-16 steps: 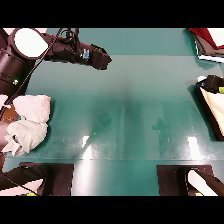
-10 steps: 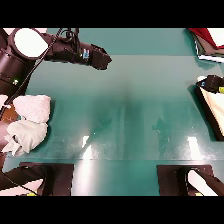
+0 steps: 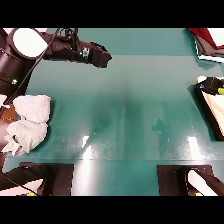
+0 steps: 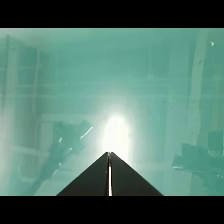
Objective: Fold the shirts.
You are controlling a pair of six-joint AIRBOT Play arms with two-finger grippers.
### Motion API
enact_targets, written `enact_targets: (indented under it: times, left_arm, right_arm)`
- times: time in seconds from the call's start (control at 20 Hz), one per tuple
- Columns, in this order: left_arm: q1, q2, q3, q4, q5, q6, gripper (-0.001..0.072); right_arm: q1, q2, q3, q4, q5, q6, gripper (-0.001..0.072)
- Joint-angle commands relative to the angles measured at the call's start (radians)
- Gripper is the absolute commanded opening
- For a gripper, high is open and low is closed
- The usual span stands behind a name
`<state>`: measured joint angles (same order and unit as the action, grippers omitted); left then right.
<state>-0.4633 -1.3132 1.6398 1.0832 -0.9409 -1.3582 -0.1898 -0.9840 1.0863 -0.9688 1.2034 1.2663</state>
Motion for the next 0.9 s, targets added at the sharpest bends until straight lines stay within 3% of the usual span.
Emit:
enact_targets:
  times: [0.0,0.15,0.25,0.45,0.5,0.55,0.6,0.85]
  left_arm:
    - [0.074,0.021,0.048,0.212,-0.216,-0.107,0.0456]
    - [0.212,0.035,0.03,0.582,-0.52,-0.191,0.0462]
    - [0.327,0.035,-0.048,0.678,-0.579,-0.198,0.0462]
    - [0.507,0.035,-0.312,0.683,-0.464,-0.251,0.0463]
    - [0.537,0.035,-0.378,0.683,-0.43,-0.252,0.0493]
    - [0.566,0.035,-0.445,0.684,-0.39,-0.274,0.0693]
    - [0.591,0.035,-0.498,0.686,-0.348,-0.303,0.072]
    - [0.653,0.034,-0.655,0.691,-0.19,-0.317,0.072]
  right_arm:
    - [0.001,0.001,0.0,0.0,0.02,0.0,0.0013]
    - [0.001,0.001,-0.001,0.002,0.022,0.0,0.0013]
    - [0.001,0.001,0.0,0.001,0.023,0.0,0.0014]
    - [0.001,0.001,-0.001,0.001,0.037,0.0,0.0013]
    - [0.001,0.001,-0.001,0.001,0.04,0.0,0.0013]
    - [0.001,0.001,0.0,0.001,0.039,0.0,0.0013]
    - [0.001,0.001,-0.001,0.001,0.039,0.0,0.0013]
    - [0.001,0.001,-0.001,0.001,0.038,0.0,0.0014]
